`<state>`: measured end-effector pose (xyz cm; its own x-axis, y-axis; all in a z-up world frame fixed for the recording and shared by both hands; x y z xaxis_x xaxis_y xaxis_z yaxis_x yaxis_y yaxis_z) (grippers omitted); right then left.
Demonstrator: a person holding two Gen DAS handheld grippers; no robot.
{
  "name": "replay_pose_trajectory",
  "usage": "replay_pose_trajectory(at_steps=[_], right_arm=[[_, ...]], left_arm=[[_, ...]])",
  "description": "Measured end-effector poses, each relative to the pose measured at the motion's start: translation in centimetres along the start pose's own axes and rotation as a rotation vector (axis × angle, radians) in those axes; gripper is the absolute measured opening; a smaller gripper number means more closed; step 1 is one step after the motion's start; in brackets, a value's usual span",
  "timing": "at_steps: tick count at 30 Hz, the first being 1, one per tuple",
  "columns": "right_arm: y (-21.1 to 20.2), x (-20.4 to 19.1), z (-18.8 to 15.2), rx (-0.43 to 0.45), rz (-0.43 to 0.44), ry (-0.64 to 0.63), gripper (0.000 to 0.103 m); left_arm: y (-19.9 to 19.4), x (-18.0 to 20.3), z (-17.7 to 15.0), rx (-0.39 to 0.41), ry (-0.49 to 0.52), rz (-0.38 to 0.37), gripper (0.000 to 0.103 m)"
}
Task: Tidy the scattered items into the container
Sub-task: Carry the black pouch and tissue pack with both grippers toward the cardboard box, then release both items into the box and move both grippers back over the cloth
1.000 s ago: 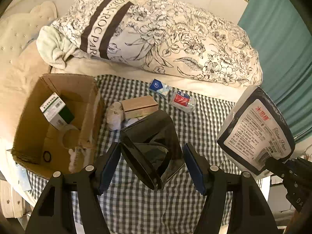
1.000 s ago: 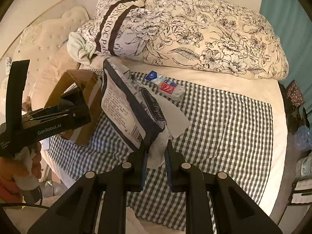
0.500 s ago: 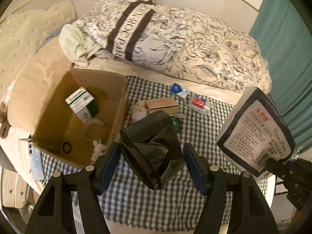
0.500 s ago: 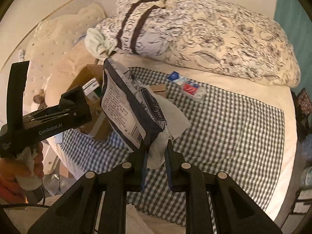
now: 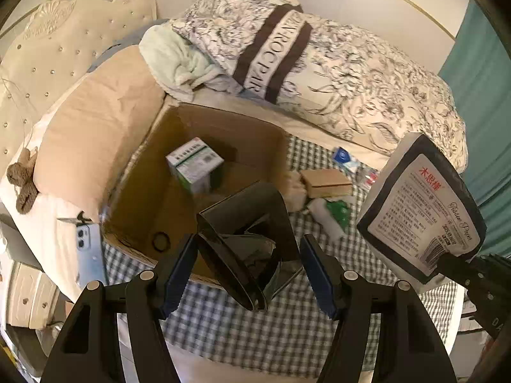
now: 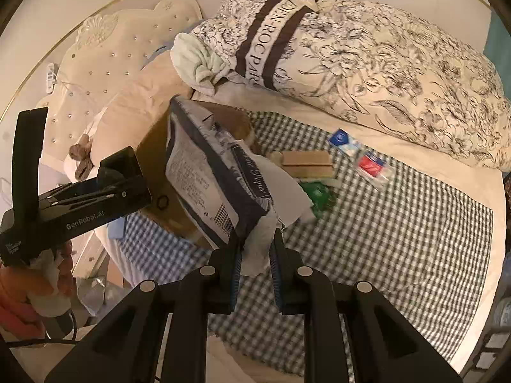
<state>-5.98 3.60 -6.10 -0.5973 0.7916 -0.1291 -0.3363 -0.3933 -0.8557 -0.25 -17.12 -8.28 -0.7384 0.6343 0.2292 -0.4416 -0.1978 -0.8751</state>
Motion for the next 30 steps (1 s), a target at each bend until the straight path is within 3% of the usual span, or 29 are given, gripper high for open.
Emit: replay_pose_trajectory(at_steps=[13, 26, 27, 28, 29, 30], right_arm=[[8.4, -7.7, 5.8, -0.070, 0.007, 0.057, 0.017], [12.5, -8.6, 8.3, -0.129, -0.025, 0.118, 0.019], [12.6, -8.5, 8.5, -0.126, -0.028, 0.124, 0.021], [12.6, -8.4, 8.7, -0.125, -0.035, 0.128, 0.031], [12.7, -8.4, 8.9, -0.127, -0.048, 0.132, 0.049], [12.7, -8.3, 9.1, -0.124, -0.063, 0.139, 0.056]], left_arm=[[6.7, -6.0, 4.4, -0.135, 0.102, -0.014, 0.068], [10.8, -7.3, 6.6, -0.219, 0.165, -0.045, 0.069], [11.0, -7.4, 6.9, -0.217, 0.169, -0.038, 0.071], [11.1, -7.4, 7.1, -0.218, 0.172, -0.031, 0.076], [11.3, -7.4, 7.3, -0.220, 0.173, -0.024, 0.080], [11.3, -7.4, 7.5, -0.215, 0.173, -0.018, 0.083]])
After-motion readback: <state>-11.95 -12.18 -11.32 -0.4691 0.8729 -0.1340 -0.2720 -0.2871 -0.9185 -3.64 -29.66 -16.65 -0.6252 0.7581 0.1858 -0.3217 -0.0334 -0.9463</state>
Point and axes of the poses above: each gripper's, at about its wrist camera, not at the fingertips, and y roughly the way its jaws point, x to its right, z to its top, the point moved 2 cm from there along y, roughly the way its jaws point, and after that the axes turned 13 degrees about -y, right-handed, at the moved point
